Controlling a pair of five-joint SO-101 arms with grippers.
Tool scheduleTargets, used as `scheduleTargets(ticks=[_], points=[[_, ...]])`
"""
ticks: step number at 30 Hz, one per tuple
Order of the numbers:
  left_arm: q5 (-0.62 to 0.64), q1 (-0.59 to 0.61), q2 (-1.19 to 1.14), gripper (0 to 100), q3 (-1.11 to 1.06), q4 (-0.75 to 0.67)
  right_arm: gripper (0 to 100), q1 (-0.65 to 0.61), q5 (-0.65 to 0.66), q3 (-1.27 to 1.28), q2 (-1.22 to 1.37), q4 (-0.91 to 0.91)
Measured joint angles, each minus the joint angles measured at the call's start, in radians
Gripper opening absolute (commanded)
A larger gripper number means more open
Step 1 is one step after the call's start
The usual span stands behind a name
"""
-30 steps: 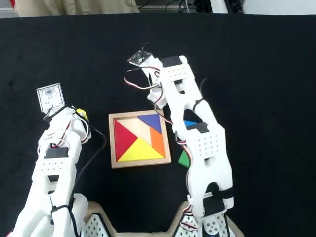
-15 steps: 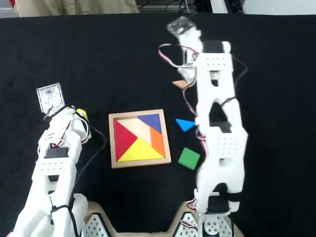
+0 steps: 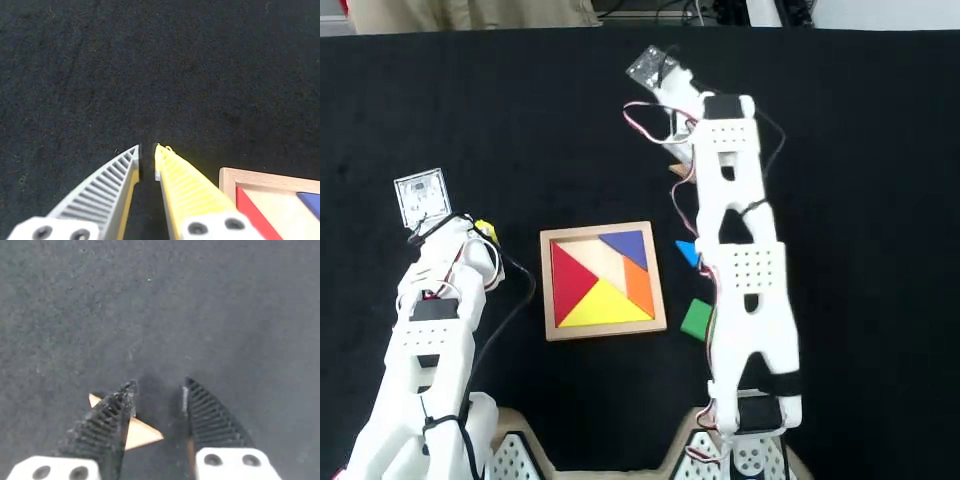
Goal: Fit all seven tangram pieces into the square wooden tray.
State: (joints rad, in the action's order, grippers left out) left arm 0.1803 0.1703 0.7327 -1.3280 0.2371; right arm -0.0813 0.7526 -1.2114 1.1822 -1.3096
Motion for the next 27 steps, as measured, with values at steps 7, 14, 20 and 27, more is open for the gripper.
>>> scheduleTargets(ticks=[7,14,20,27], points=[[0.000,0.000,0.000,7,0.000,0.000,12.1,0.009,0.115,-0.255,0.157,-0.232],[0.000,0.000,0.000,7,0.000,0.000,12.1,0.084,0.209,-0.405,0.213,-0.416],[0.000,0.000,0.000,7,0.000,0.000,12.0,0.201,0.215,-0.405,0.213,-0.417],[0.000,0.000,0.000,7,0.000,0.000,12.0,0.307,0.218,-0.405,0.169,-0.420]])
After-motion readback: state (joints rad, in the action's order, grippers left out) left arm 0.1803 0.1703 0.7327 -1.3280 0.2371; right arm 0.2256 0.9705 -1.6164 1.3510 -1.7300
